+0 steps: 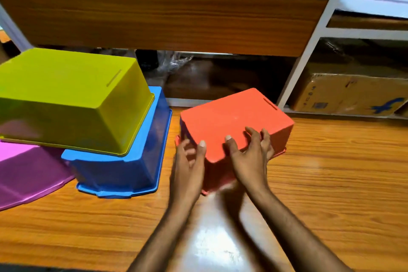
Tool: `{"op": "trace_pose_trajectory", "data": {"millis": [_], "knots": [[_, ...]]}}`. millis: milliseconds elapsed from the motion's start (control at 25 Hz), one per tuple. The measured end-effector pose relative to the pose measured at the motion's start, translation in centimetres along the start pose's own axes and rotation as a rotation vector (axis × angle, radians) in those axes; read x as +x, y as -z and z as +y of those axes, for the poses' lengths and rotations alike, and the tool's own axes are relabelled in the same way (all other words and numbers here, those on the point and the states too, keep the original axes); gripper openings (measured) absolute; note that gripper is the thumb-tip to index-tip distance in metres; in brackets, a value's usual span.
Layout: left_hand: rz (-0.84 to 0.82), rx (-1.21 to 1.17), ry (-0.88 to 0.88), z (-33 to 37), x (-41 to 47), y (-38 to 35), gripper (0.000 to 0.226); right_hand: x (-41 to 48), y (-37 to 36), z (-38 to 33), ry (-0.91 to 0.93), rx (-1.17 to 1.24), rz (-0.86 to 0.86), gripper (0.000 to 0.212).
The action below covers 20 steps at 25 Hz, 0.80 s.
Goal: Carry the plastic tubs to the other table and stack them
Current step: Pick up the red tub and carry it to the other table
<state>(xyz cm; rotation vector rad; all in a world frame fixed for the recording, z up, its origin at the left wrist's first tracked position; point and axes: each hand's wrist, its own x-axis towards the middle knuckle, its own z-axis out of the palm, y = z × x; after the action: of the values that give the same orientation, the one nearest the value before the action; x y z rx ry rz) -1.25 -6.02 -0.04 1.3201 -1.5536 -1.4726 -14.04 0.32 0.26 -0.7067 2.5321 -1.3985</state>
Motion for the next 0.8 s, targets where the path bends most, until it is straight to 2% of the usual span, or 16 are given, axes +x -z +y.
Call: {"op": "trace_pose_trajectory", "data": {"millis": [120, 240, 360, 480, 600, 800], "knots": [[-0.032, 0.1, -0.097, 0.3, -3.2, -0.1, 0.042, -0.4, 2.2, 2.0, -0.075, 0.011, 0.085, 0.074], [0.037, 0.259, -0.246, 1.2, 0.7, -0.2, 0.046, -0.6, 5.1, 4.1, -0.105, 0.037, 0.123, 0.09], [-0.185, 0.352, -0.088, 1.9, 3.7, -1.3, 0.065, -1.2, 7.4, 5.3, -0.226, 0.089, 0.112, 0.093], [-0.297, 0.265, -0.023, 0.6, 2.6, -2.2, 0.067, -2.4, 9.0, 6.0, -0.362, 0.198, -0.058, 0.071], [-0.334, 0.121, -0.066, 0.5, 0.2, -2.7, 0.06, -3.1, 11.4, 5.6, -0.294, 0.362, -0.159, 0.064], [-0.372, -0.176, -0.16, 5.1, -2.9, -3.3, 0.034, -4.4, 17.6, 3.6, -0.009, 0.472, -0.175, 0.095]]}}
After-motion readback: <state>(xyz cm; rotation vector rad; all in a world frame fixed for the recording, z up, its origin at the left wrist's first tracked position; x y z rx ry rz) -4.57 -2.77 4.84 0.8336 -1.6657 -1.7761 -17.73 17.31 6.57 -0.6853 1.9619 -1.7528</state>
